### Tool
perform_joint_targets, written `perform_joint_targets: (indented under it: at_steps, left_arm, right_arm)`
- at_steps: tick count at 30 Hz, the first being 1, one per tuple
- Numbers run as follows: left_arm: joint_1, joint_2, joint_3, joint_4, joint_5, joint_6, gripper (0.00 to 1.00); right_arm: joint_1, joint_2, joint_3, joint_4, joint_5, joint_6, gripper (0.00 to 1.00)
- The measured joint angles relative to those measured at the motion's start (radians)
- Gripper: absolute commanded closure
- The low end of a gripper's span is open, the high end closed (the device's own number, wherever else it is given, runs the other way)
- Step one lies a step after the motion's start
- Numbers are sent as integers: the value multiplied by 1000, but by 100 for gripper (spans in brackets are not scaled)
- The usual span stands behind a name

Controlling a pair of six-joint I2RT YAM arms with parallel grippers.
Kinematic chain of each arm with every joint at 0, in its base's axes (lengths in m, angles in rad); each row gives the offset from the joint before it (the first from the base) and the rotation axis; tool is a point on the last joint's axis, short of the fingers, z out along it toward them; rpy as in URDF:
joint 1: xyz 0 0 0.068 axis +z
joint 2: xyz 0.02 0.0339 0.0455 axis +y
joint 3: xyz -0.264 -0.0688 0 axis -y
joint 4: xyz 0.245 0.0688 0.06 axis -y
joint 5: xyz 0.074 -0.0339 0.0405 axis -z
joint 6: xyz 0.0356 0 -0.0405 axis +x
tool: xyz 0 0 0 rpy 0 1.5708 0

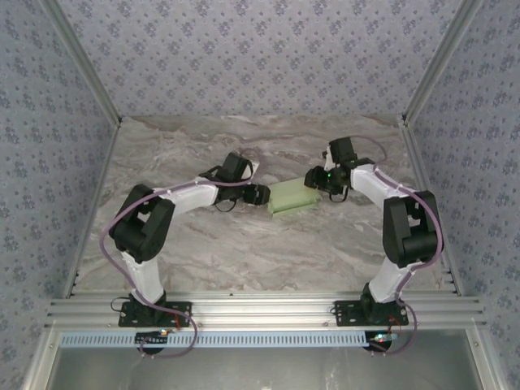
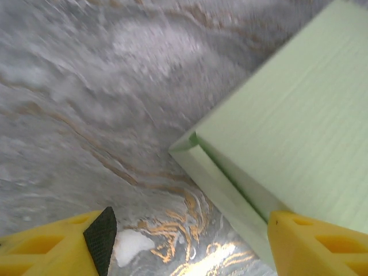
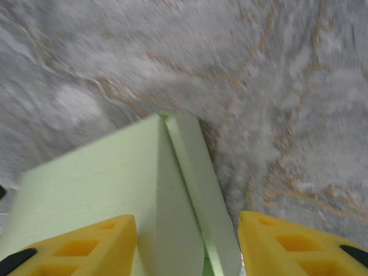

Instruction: Fold the paper box

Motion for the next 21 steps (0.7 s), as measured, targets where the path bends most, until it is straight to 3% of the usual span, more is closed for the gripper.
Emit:
perform_joint_targets:
  at_steps: [8, 13, 21]
  left_arm:
    - [2, 3, -73, 18, -39, 55, 28]
    - [16, -16, -76, 14, -52, 57, 27]
    - [30, -142, -56, 42, 22, -1, 26]
  right_arm:
    - [15, -2, -58, -10, 117, -39, 51]
    - [24, -21, -52, -49, 160, -66, 48]
    - [19, -84, 24, -148, 217, -131, 48]
